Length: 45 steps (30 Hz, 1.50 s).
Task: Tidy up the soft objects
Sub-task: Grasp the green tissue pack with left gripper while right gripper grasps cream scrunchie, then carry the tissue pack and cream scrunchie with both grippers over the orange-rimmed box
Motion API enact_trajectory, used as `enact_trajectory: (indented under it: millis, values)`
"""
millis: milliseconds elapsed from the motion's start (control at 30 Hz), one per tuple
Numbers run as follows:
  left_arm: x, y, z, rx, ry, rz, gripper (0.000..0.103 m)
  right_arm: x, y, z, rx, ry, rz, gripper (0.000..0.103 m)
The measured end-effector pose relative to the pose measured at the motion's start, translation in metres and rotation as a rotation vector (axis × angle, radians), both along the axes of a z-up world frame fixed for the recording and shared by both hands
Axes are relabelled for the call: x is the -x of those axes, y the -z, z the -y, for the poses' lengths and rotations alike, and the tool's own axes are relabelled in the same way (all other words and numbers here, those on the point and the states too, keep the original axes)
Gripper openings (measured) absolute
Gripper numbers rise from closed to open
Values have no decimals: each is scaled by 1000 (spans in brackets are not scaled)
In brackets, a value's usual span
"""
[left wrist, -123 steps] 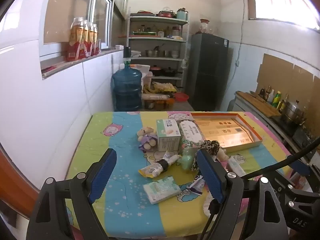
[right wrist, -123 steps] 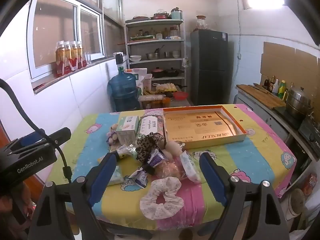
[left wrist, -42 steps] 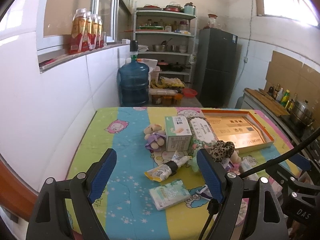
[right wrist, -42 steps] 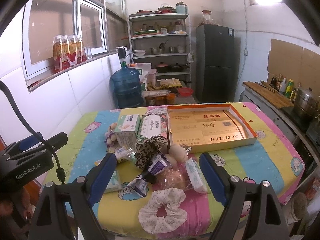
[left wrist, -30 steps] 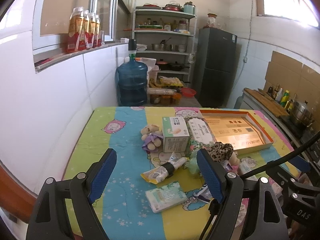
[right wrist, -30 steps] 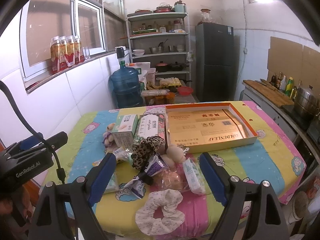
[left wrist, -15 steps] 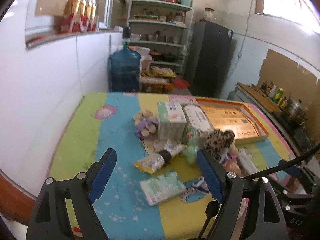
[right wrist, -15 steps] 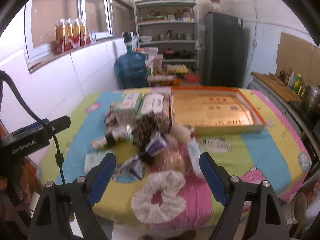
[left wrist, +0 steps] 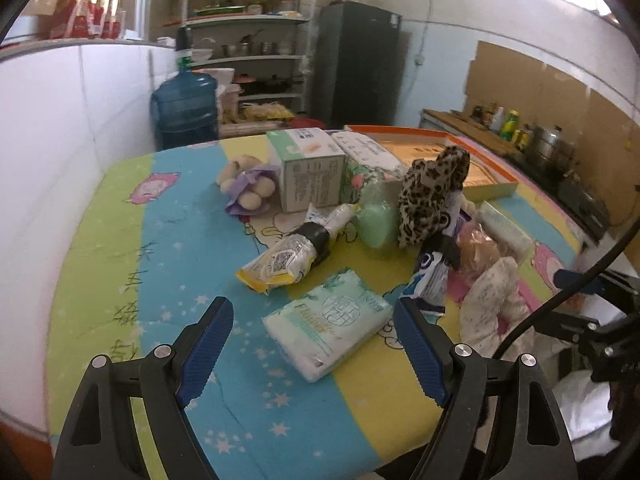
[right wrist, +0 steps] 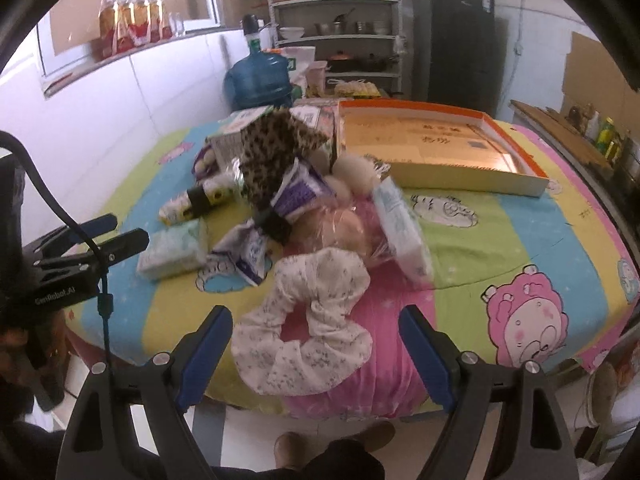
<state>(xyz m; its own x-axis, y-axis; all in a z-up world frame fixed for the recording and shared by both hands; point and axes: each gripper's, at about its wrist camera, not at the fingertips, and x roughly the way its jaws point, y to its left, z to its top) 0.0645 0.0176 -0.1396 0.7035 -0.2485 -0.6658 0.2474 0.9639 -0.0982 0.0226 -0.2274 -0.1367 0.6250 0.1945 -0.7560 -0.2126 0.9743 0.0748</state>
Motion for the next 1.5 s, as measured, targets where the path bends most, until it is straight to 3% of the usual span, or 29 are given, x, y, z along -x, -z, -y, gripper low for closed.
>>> enact_trajectory:
  millis: [200,467,667,800,867,900,933,1100,1200,1500]
  values:
    - [-22,15,-8,-36,196,-26,83,-1,9,3,-26,-2,-35,85]
    - [-37,36,0,-49,363,-99,83,-5,16,11,-29,21,-66,85]
    - [-40,49,14,-84,402,-111,82,-16,21,6,-47,4,-85,85]
    - [-42,52,18,-121,383,-100,76,-26,30,5,-33,19,-102,84]
    - [-43,52,17,-117,374,-97,72,-32,35,7,-37,25,-133,67]
    - [-43,51,16,-110,370,-95,68,-35,38,7,-25,34,-154,50]
    - [-42,51,15,-104,364,-92,65,-37,41,7,-6,42,-167,40]
    - [-37,49,11,-53,337,-91,59,-37,40,6,-10,32,-167,20]
    - [-28,46,11,-20,319,-82,56,-35,37,4,-30,16,-159,16]
    - [-10,23,6,44,231,-42,56,-31,16,3,-72,3,-126,16]
